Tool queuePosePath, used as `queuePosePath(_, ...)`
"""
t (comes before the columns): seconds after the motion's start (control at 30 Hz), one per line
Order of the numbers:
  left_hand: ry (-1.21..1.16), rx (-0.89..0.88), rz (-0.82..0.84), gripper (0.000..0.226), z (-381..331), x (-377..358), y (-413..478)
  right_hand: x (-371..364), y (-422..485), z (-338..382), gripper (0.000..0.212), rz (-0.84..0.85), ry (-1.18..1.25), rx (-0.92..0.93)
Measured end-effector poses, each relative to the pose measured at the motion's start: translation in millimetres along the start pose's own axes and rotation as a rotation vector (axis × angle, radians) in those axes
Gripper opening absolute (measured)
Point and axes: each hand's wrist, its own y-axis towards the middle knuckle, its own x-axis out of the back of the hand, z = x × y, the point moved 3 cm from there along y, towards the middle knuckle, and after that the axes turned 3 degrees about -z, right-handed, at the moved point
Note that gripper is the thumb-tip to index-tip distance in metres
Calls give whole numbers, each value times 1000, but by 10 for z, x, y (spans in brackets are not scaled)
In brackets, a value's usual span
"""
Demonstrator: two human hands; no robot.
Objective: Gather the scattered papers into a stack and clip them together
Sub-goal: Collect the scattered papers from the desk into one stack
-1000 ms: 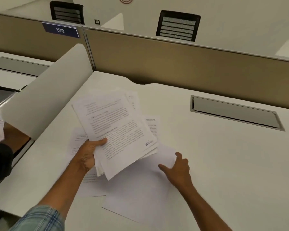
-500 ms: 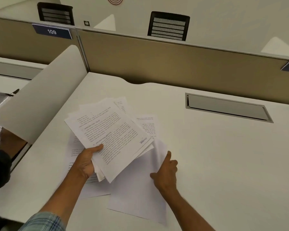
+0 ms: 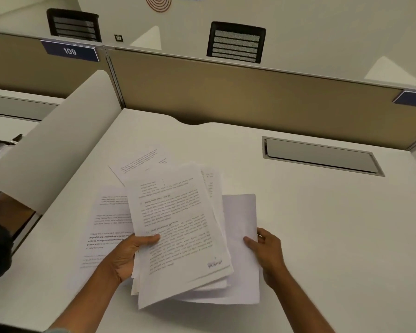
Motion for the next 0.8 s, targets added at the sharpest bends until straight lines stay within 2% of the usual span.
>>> queuePosePath(0.13, 45, 14, 16, 50, 133, -285, -22, 168, 93, 92, 30, 111, 123, -51)
queuePosePath(0.27, 124, -64, 0, 39, 146, -564, -61, 275, 115, 139, 34, 214, 161, -65)
queuePosePath(0.43, 282, -98, -9, 46, 263, -721, -12, 204, 103, 139, 30, 303, 145, -61)
queuePosePath(0.63, 245, -147, -52, 53, 291, -750, -16, 41, 192, 203, 22, 297, 159, -86)
queuePosePath(0.73, 202, -129, -24, 55, 235, -685, -11, -40, 224, 264, 46, 306, 135, -129)
queuePosePath(0.8, 191, -122, -15, 61, 195, -663, -1, -125, 198, 362, 45, 407, 104, -140)
